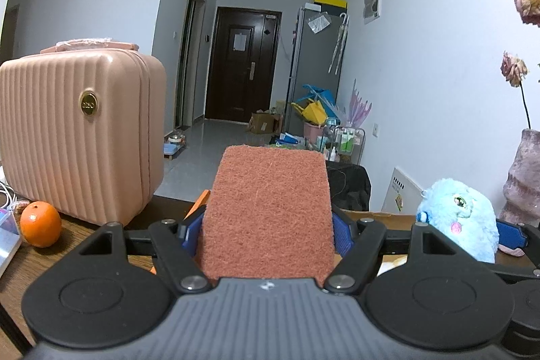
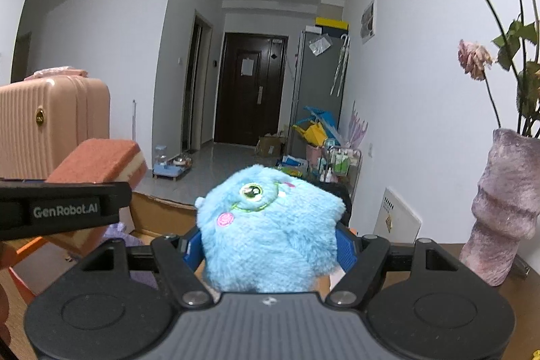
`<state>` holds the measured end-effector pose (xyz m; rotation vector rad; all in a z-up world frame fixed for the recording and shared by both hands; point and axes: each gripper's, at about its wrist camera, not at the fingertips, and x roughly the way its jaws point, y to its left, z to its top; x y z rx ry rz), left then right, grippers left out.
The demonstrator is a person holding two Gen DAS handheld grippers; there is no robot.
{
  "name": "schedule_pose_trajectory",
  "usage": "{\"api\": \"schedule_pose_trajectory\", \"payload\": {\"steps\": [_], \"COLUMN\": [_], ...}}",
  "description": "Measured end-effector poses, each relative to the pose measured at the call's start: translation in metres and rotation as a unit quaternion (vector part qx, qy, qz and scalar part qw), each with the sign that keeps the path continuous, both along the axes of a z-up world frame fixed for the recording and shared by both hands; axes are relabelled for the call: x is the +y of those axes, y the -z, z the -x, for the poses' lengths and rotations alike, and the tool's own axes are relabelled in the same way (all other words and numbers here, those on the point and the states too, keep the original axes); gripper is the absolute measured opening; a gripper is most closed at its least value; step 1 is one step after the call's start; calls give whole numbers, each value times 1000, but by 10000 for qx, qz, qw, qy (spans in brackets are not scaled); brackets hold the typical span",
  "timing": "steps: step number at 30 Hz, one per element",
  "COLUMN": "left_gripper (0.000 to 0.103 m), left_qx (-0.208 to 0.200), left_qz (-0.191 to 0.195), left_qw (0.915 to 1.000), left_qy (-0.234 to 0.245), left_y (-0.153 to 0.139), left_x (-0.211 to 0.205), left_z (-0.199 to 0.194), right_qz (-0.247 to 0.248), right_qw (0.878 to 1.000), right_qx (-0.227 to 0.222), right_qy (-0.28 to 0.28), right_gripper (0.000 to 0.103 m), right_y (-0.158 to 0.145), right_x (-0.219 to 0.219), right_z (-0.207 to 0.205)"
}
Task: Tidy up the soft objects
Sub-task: 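Carry the sponge and blue plush over the cardboard box with both tools, then open both tools to drop the sponge and plush into the box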
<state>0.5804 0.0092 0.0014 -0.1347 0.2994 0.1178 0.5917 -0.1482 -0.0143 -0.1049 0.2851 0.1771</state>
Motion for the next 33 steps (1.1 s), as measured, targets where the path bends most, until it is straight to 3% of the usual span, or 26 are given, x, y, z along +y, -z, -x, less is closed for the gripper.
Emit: {"api": "schedule_pose_trajectory", "payload": {"steps": [7,11,15,16,33], "left_gripper": [74,86,103,103,103], "left_qx": [157,173,147,150,140], "left_qz": [-35,2,67,76,111], "left_qw": [9999,9998,9998,9998,9987], "left_qy": [46,46,-68,-144,-471], "left_y": [5,6,5,5,7], "left_x": [1,4,8,9,14], "left_z": [-9,-9,-8,-8,-1], "right_qz": [92,65,-13,-28,-37], "right_qw": [9998,9997,9995,9994,9995], "right_qx": [165,245,266,270,227], "right_qy": [-10,55,170,204,231], "right_gripper": [74,82,97,103,103], "right_y": [5,6,6,6,8], "right_x": [1,-1,-6,-7,-9], "right_z": [-5,-8,-9,-9,1]}}
